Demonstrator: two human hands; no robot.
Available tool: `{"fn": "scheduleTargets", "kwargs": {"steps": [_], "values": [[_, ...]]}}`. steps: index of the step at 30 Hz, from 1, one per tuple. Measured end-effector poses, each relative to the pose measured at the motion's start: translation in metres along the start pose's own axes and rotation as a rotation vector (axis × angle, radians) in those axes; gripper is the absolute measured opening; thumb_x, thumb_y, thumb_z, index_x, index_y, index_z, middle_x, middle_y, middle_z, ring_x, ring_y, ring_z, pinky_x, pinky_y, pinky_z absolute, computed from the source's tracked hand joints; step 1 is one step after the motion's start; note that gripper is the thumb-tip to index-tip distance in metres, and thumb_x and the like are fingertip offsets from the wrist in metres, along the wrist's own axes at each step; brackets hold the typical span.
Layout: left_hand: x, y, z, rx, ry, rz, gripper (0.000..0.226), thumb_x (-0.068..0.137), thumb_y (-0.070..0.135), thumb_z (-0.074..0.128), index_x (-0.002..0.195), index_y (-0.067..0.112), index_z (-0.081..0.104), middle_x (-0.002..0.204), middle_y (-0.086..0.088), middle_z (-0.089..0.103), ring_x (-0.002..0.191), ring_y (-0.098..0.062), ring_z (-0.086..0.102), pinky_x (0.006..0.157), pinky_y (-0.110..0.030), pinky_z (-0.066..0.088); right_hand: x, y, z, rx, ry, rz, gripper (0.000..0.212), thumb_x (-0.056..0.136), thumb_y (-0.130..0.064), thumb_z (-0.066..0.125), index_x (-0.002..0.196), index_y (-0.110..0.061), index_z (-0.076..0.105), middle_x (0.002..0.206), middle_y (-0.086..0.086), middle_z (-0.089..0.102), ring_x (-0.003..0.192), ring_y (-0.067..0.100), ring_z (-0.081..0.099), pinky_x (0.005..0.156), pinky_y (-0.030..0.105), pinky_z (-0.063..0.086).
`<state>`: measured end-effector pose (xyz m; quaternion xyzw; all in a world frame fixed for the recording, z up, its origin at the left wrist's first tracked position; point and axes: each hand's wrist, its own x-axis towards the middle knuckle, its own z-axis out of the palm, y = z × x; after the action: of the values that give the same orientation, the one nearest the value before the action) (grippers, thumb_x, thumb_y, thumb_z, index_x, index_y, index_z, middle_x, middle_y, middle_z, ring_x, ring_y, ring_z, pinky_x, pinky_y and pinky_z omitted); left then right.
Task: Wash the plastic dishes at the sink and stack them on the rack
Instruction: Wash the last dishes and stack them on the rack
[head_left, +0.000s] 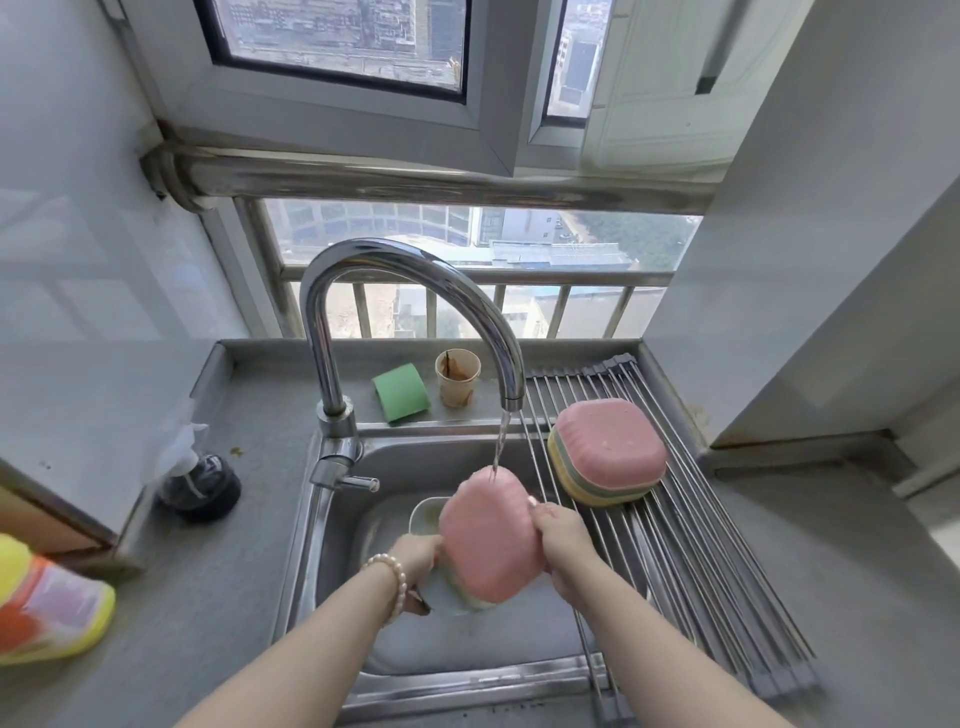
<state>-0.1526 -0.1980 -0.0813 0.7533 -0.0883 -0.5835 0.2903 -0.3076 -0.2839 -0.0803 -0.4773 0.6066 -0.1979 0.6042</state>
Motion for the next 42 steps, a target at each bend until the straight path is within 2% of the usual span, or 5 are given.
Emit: {"fn": "scheduleTargets", "kwargs": {"steps": [15,20,25,36,42], "values": [[-0.019,0.052,0.02,-0.522,-0.308,-0.026,0.07,0.086,0.067,0.048,0.11,0.002,0.057,0.107,-0.014,0.062,0.092,-0.029,0.057,0.082,-0.042,0.05,-0.033,-0.024,0.025,-0.582,0.012,-0.569,0.023,0.098,-0.02,0.048,0.082,-0.008,0.058,0.077,0.011,0.063,0.074,0.029,0.056,0.062,0.034,0.035],[0.0,0.062,0.007,-0.446,0.206,0.187,0.024,0.09,0.011,0.059,0.113,0.004,0.061,0.087,-0.011,0.062,0.09,-0.032,0.063,0.084,-0.046,0.055,-0.048,-0.009,0.017,-0.925,-0.169,-0.833,0.034,0.099,-0.031,0.036,0.108,-0.012,0.063,0.1,0.014,0.068,0.091,0.037,0.061,0.07,0.038,0.044],[-0.005,0.04,0.022,-0.398,0.198,0.292,0.018,0.096,-0.002,0.047,0.095,0.01,0.062,0.081,-0.011,0.061,0.078,-0.031,0.06,0.071,-0.046,0.056,-0.025,-0.028,0.002,-1.382,-0.143,-0.668,0.11,0.07,-0.068,-0.021,0.149,-0.007,0.025,0.156,0.014,0.022,0.143,0.027,0.021,0.118,0.038,0.007],[0.004,0.01,0.012,-0.683,0.164,0.278,0.032,0.094,0.032,0.059,0.08,0.003,0.064,0.079,-0.017,0.065,0.07,-0.025,0.061,0.056,-0.029,0.053,-0.033,-0.022,0.033,-1.462,-0.559,-0.785,0.05,0.103,-0.036,0.014,0.15,-0.02,0.026,0.159,0.013,0.01,0.146,0.035,0.005,0.118,0.05,0.005],[0.004,0.003,0.023,-0.59,0.183,0.279,0.021,0.095,0.014,0.059,0.081,-0.002,0.062,0.071,-0.014,0.062,0.061,-0.023,0.057,0.051,-0.029,0.052,-0.019,-0.042,0.036,-1.505,-0.206,-0.547,0.072,0.099,-0.055,0.014,0.153,-0.011,-0.004,0.16,0.004,-0.01,0.148,0.022,-0.006,0.119,0.041,-0.001]]}}
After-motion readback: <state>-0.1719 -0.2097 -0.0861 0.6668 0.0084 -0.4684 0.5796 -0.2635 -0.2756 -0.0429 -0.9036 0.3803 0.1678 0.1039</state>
